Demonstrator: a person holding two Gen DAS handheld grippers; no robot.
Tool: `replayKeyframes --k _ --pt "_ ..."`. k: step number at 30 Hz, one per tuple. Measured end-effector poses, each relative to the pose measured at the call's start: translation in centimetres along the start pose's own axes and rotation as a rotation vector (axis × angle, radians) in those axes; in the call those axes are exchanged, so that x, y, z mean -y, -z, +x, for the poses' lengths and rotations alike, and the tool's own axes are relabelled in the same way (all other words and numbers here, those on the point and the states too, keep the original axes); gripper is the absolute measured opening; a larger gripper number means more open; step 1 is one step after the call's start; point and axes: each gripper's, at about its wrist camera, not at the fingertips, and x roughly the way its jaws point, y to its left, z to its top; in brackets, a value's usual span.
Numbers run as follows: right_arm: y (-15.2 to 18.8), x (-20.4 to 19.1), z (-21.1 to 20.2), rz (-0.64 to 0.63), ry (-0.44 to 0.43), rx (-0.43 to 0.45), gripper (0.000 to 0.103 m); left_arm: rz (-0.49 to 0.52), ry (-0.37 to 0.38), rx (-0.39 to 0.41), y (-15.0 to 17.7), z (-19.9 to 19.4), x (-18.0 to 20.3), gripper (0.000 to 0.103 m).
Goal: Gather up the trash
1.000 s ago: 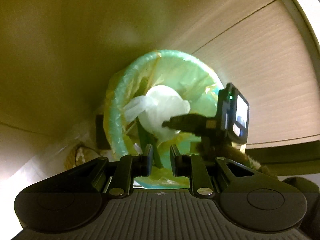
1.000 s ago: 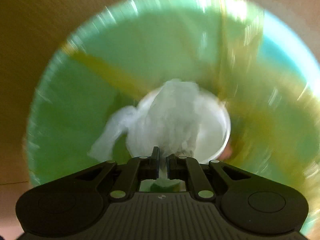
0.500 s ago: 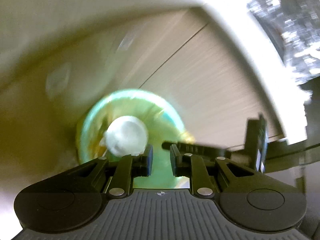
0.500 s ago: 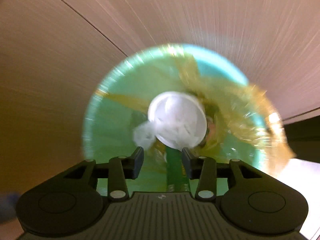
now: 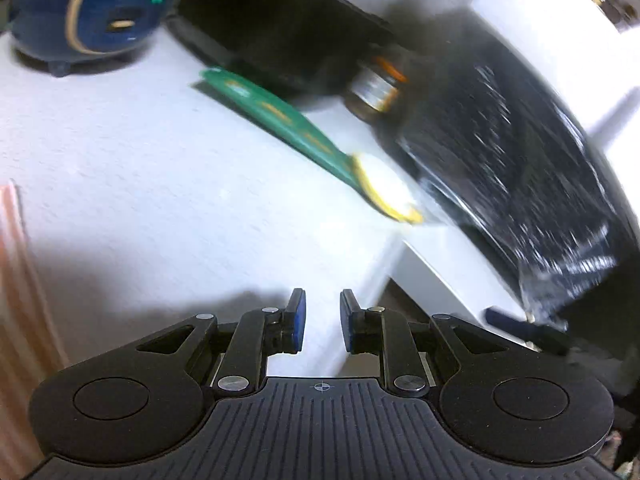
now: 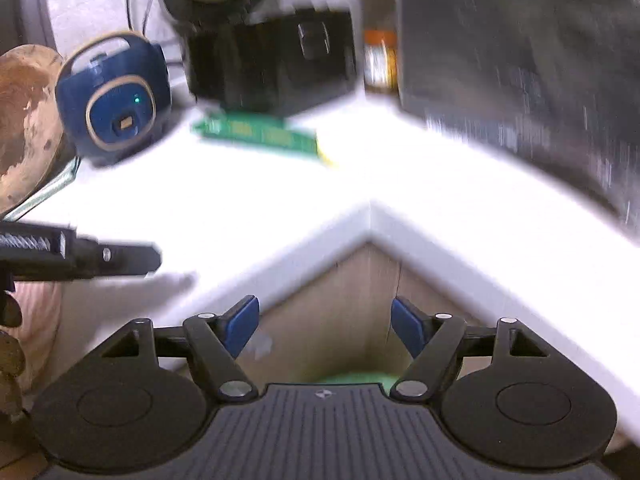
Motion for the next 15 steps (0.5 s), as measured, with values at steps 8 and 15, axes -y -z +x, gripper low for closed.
replayKeyframes --k 8,15 --pt "-4.2 -2.2 1.8 -0.155 0.086 0.071 0.074 -0.023 0.047 0.017 -1.5 -0.5 -0.7 0.021" --pt "-8.3 -1.1 7.8 -0.230 0.020 0.023 0.074 -0.070 0.014 0.041 -0.1 0.1 -0.6 0.021"
